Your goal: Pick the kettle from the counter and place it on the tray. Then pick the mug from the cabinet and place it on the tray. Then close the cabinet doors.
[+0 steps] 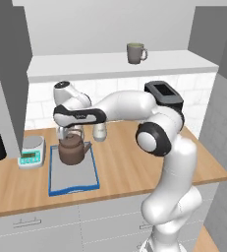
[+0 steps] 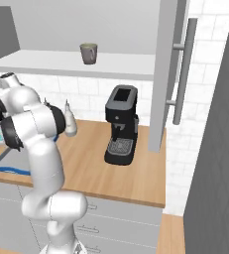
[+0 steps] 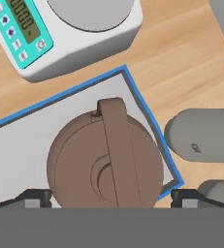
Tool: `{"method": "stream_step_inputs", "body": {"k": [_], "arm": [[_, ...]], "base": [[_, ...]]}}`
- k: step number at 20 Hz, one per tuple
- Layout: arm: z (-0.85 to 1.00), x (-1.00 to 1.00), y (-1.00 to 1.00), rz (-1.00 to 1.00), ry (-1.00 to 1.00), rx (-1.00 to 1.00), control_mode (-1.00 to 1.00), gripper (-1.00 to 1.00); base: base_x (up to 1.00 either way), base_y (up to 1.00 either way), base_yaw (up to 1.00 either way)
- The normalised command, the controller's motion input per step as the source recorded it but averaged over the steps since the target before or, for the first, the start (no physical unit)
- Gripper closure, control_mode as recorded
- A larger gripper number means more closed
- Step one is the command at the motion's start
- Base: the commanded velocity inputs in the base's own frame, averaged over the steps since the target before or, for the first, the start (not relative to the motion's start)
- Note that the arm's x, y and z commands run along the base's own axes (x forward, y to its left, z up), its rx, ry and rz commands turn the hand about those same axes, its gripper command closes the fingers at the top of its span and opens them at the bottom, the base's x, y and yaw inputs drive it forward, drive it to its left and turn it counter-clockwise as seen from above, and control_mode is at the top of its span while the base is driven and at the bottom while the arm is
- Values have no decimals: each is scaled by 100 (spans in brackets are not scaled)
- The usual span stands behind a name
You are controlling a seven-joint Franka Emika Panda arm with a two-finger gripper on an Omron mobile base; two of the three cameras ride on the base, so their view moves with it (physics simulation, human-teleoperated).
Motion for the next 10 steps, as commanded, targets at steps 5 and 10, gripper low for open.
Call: {"method": "stream_step_inputs", "body": {"k": [5, 10], "arm": [[58, -41, -10, 0, -9, 4, -100, -100], [25, -47, -21, 0, -13, 7, -100, -100]], "base": [[0, 0, 0], [0, 0, 0]]}}
